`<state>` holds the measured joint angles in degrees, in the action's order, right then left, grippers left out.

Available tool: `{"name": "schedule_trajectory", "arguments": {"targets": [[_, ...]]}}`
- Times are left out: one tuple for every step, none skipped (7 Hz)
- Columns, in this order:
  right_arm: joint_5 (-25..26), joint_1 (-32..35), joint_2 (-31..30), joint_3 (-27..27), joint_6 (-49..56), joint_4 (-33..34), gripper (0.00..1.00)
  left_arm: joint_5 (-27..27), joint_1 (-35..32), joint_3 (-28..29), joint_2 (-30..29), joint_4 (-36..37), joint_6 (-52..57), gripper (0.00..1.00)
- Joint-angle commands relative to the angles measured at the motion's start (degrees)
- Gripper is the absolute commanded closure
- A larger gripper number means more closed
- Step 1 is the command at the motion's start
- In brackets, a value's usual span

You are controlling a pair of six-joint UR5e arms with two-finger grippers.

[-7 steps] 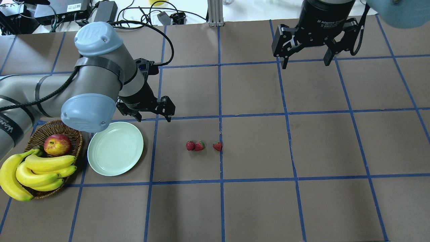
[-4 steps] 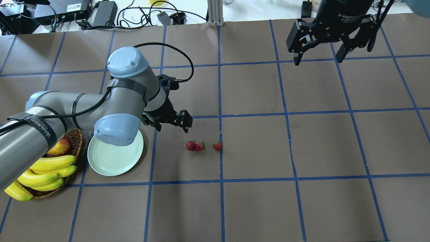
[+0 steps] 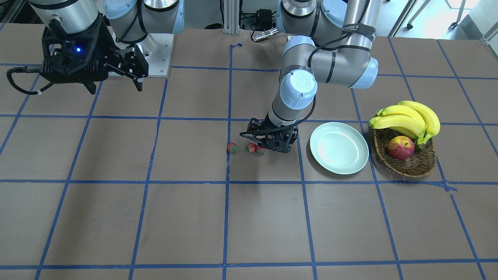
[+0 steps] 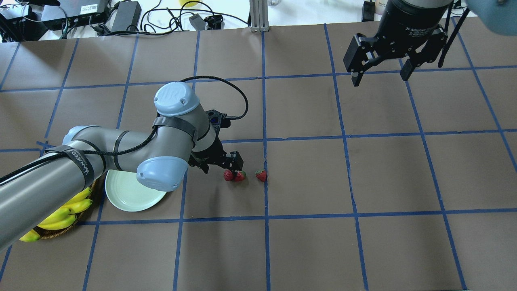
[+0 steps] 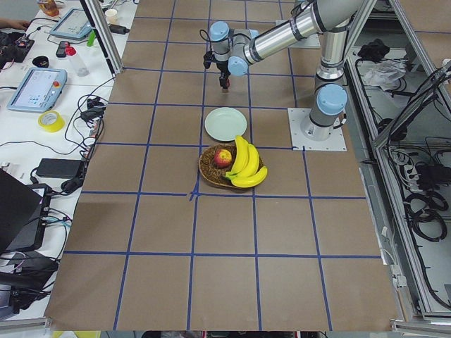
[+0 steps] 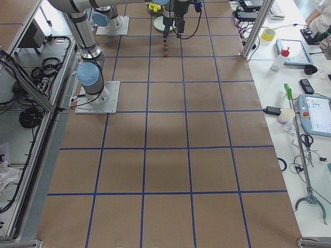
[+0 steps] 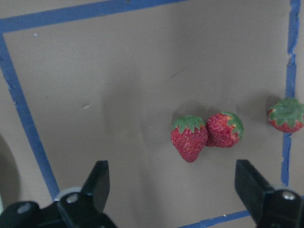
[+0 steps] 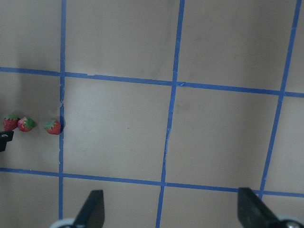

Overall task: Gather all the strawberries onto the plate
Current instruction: 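Lower the left gripper and grasp the strawberry nearest the plate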

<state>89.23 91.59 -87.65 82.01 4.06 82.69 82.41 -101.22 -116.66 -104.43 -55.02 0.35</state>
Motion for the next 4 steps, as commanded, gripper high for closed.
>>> {"name": "schedule_trajectory", "arguments": {"targets": [[1.02, -0.01, -0.06, 0.34, 0.07, 3.69, 0.0, 0.03, -0.55, -0.14, -1.56, 0.35, 0.09, 0.13], [0.95, 0.07, -0.15, 0.34, 0.07, 3.97, 0.0, 0.03, -0.55, -0.06, -2.0, 0.35, 0.61, 0.14], [0.77, 0.08, -0.15, 0.34, -0.1, 3.88, 0.0, 0.03, -0.55, -0.06, -2.35, 0.35, 0.7, 0.2], [0.86, 0.08, -0.15, 0.34, -0.28, 3.71, 0.0, 0.03, -0.55, -0.06, -2.79, 0.35, 0.88, 0.25]]}}
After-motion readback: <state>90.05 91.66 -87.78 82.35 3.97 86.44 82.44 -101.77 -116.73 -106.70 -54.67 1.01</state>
